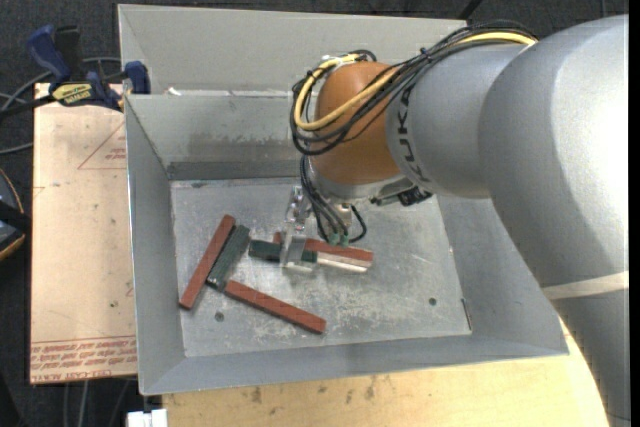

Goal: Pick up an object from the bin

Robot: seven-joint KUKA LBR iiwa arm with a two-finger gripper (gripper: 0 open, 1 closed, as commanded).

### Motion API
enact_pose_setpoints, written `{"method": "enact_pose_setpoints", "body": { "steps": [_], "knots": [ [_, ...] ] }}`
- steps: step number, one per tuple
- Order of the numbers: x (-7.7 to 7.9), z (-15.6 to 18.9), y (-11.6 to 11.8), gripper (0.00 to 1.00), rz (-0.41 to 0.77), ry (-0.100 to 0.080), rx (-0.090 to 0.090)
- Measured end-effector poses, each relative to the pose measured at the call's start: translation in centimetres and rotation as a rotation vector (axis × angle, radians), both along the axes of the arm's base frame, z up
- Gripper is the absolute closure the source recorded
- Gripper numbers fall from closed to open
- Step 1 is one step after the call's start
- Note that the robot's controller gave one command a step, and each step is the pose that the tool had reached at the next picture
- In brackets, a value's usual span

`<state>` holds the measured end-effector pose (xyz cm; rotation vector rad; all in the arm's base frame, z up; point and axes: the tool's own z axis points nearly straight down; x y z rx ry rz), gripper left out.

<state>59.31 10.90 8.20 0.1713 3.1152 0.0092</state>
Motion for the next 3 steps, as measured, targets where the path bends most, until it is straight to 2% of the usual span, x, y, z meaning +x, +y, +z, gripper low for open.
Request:
{"method": "enact_pose_setpoints", "body": {
  "steps": [1, 2, 3],
  "knots": [
    [0.0, 0.0, 0.0, 1.00, -0.001, 0.000, 0.000],
    [-0.3, 12.2, -0.3, 1.00, 0.036, 0.018, -0.004],
    [-0.3, 12.2, -0.3, 0.00, 0.035, 0.019, -0.004]
  ]
}}
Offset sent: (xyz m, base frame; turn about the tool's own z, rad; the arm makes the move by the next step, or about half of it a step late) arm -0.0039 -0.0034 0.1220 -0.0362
